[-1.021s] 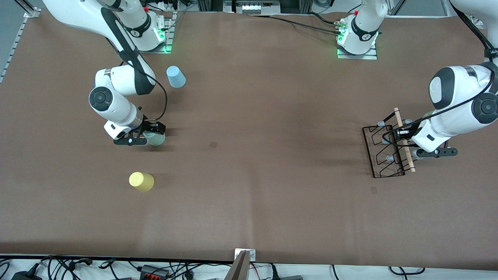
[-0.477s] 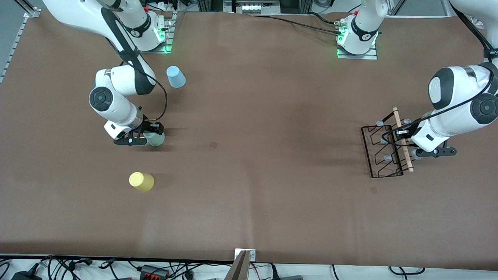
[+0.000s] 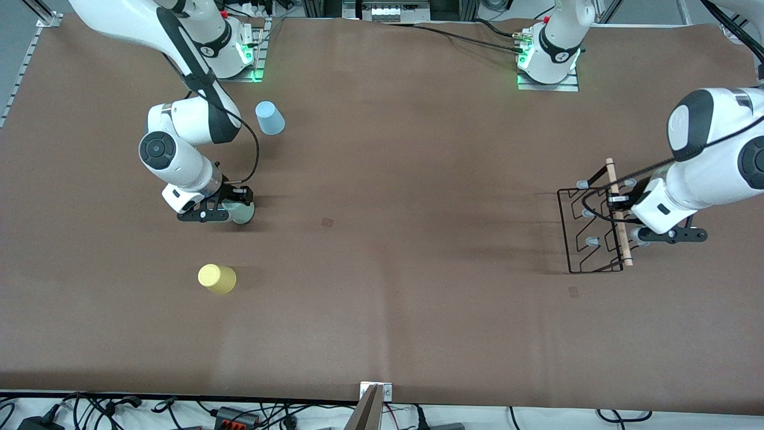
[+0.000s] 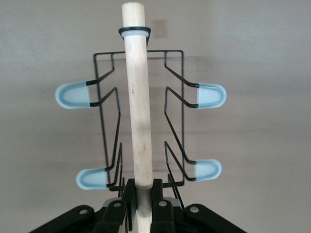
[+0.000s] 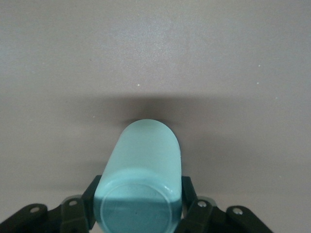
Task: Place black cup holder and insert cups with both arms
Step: 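Grasp the black wire rack with the left gripper and lift it, then carry the rack to the table middle, lower it, open the left gripper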
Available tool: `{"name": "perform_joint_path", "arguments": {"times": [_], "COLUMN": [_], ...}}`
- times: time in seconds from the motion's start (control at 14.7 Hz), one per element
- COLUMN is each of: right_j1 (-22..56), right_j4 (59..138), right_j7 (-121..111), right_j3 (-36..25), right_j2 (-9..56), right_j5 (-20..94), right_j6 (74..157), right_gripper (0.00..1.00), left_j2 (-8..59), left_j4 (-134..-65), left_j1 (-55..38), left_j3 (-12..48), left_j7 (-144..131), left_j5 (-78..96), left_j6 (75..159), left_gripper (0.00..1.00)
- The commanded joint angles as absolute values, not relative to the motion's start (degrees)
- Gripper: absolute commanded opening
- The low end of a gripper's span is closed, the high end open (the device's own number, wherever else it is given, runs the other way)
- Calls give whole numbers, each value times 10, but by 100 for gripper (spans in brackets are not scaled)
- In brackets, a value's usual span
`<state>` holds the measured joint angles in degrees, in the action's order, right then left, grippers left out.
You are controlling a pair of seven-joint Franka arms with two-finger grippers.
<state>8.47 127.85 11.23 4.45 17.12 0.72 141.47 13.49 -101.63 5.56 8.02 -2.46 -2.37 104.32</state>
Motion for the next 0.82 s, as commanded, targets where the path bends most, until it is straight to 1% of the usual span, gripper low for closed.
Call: {"name": "perform_joint_path", "arguments": {"times": [0.0,0.2,0.27,0.34,0.41,0.54,0.75], "right_j1": [88,88,89,88,88,89,89], "right_j4": [1273,1255,1247,1241,1237,1232,1231], "right_j7": [114,114,114,116,116,116,116], "right_j3": [43,43,43,43,43,43,43], "right_j2": [128,119,119,119,118,117,114], "right_j5": [13,13,13,13,14,14,14], "right_j6": [1366,1332,1322,1313,1307,1304,1303], "right_gripper": [42,42,42,42,42,42,42], "left_j2": [127,136,149,162,170,190,249], "left_j4": [-988,-984,-983,-982,-976,-969,-913], "left_j1": [55,51,40,32,12,-36,-108], "left_j3": [154,248,273,285,291,292,291], "left_j7": [-52,-75,-105,-132,-153,-208,-304], "left_j5": [-33,-14,-6,3,9,10,4], "left_j6": [991,994,998,1007,1034,1068,1100], "left_gripper": [1,1,1,1,1,1,1]}}
